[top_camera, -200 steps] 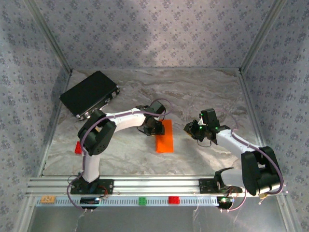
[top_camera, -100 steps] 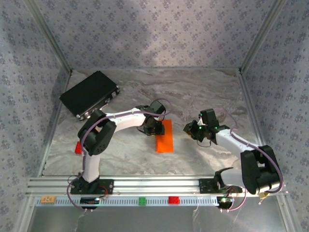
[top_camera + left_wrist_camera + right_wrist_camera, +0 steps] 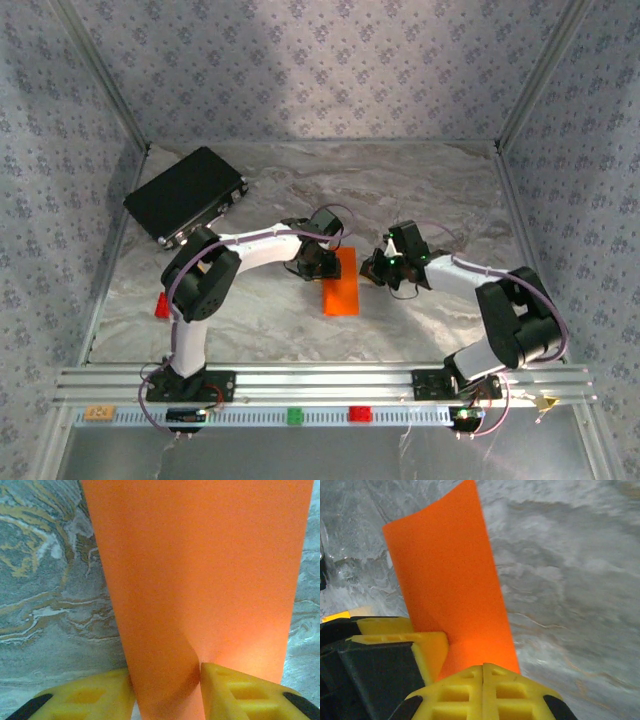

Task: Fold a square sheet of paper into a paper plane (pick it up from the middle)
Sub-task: Hold the square sheet of paper at the center of the table.

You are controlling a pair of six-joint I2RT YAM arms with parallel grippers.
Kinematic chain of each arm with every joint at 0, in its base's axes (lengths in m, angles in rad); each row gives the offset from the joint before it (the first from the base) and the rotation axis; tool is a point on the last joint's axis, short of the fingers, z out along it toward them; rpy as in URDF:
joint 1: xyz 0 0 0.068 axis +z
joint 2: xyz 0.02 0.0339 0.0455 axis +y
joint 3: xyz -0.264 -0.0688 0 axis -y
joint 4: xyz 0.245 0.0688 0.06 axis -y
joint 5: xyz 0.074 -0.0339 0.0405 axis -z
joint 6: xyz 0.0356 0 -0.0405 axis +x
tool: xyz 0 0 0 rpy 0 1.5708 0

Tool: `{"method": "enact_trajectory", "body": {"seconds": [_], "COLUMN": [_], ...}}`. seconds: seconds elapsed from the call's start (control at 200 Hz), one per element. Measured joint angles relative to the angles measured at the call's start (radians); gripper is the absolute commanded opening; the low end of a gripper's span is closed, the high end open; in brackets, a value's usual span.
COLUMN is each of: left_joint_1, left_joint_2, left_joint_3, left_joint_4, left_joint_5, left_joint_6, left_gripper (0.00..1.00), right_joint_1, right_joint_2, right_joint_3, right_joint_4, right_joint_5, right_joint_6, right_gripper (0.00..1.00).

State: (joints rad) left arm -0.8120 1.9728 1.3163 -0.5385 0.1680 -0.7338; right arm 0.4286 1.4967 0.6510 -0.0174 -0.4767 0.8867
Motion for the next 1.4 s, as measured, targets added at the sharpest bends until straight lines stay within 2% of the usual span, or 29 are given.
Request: {"method": "enact_trajectory", "body": {"seconds": [0.24, 0.89, 1.149, 1.319, 1.399], "left_joint_1": [0.0, 0.0, -0.002, 0.011, 0.027], "left_joint_2": [0.0, 0.0, -0.008, -0.093, -0.186], "left_joint_3": [0.0, 0.0, -0.001, -0.053, -0.1], "left_joint_4": [0.0, 0.0, 0.005, 0.019, 0.035], "left_joint_5": [0.0, 0.0, 0.003, -0.059, -0.077], "left_joint_6": [0.0, -0.001, -0.013, -0.027, -0.039], "left_gripper": [0.4, 0.4, 0.46, 0.55, 0.54], "right_joint_1": [0.029, 0.042, 0.028, 0.017, 0.011], "right_joint_2": [0.089, 0.185, 0.185, 0.198, 0.217], "right_joint_3": [0.035, 0.051, 0.035, 0.057, 0.086], "right_joint_4": [0.038, 0.068, 0.096, 0.063, 0.032], "right_joint_5": [-0.024, -0.063, -0.079, -0.099, -0.113], "right_joint_6": [-0.001, -0.048, -0.092, -0.145, -0.175], "right_gripper": [0.0, 0.0, 0.0, 0.0, 0.0]}}
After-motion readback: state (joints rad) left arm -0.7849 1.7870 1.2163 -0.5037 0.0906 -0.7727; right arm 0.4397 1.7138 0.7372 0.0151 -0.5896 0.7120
